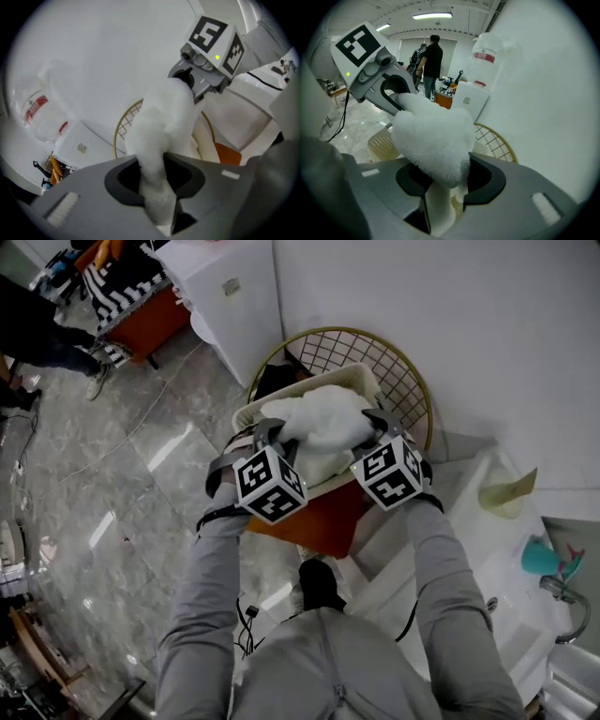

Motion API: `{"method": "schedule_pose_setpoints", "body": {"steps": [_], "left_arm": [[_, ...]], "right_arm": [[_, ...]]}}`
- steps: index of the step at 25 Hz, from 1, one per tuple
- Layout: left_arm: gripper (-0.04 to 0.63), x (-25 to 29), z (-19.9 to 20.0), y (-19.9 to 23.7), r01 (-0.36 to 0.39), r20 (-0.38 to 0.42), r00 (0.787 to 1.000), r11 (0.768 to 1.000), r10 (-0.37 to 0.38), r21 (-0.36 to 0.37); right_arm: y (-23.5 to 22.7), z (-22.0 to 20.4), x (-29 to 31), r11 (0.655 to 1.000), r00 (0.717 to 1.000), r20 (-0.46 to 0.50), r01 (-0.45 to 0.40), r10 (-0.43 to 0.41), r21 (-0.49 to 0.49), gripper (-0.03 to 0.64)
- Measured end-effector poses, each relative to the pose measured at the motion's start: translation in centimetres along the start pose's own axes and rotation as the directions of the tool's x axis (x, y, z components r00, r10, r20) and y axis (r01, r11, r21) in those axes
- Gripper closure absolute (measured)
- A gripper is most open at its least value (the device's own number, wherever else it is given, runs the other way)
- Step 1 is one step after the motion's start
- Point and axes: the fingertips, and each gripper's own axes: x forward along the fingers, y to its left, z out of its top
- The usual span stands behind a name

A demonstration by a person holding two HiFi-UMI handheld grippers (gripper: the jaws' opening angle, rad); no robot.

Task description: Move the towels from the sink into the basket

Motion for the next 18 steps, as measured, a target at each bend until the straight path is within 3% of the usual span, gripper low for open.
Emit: {"method": "schedule_pose_setpoints", "body": {"steps": [3,8,18], "left_arm": [[0.406,3.1,-2.0,-1.4,0.065,-0.05,0.997,0.998,-0.066,-0.023],[0.274,4.8,-3.6,-2.7,0.175,-0.077,0.98,0.978,-0.184,-0.113],[0.261,2.7,-4.3,-2.0,0.143,-0.066,0.986,0.982,-0.152,-0.125]], "right_arm": [[1.1,-3.2,3.1,0.995,0.993,-0.078,-0.08,0.084,0.054,0.453],[3.1,-6.6,5.5,0.976,0.96,-0.18,-0.205,0.215,0.07,0.311],[2.7,-7.0,3.3,0.983,0.965,-0.196,-0.161,0.176,0.088,0.287]]}}
